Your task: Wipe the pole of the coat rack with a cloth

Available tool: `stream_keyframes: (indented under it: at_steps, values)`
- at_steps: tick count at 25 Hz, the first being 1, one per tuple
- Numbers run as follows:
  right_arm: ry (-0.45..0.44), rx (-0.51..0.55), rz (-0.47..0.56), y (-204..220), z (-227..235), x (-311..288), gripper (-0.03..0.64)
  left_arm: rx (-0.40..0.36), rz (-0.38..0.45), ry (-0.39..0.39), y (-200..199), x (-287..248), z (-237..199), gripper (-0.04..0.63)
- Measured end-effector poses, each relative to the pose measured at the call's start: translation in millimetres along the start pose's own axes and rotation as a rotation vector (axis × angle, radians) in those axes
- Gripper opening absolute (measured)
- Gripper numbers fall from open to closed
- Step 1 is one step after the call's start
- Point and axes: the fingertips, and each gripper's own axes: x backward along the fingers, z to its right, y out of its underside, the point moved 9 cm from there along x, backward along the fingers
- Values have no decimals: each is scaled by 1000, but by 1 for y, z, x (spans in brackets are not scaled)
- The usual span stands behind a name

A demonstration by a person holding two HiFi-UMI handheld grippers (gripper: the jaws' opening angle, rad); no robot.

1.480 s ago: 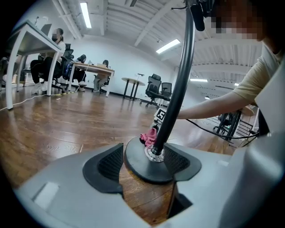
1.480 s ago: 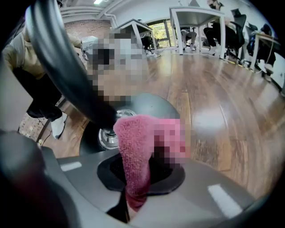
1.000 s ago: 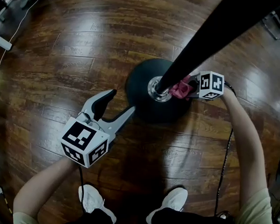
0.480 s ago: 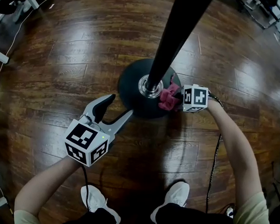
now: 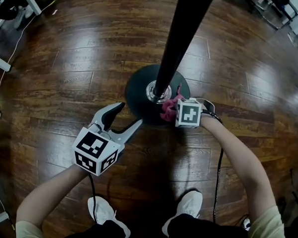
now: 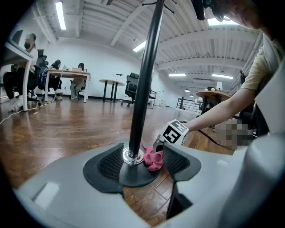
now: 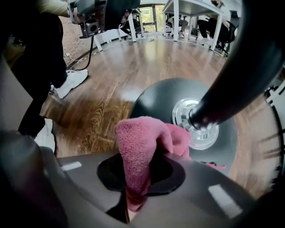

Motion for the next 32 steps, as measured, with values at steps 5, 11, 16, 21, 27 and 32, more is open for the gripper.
stream_keyframes:
  at_steps: [5, 11, 16, 21, 27, 32]
  values:
    - [25, -11, 31, -27, -15, -9, 49, -7, 8, -4, -2, 6, -1, 258]
    - [53, -95, 222, -54, -24, -6, 51, 0, 31, -25, -7, 14, -6, 259]
    - [147, -166, 470, -72, -32, 43, 51, 17, 82, -61, -26, 25, -15, 256]
    - [311, -250, 704, -78, -35, 140, 50, -14, 170, -73, -90, 41, -10, 256]
    - [482, -293, 892, -84, -64, 265, 49, -91, 300, -116, -176, 87, 7, 256]
    - [770, -249, 938, -110, -90, 381, 49, -69, 405, -235, -246, 133, 9, 256]
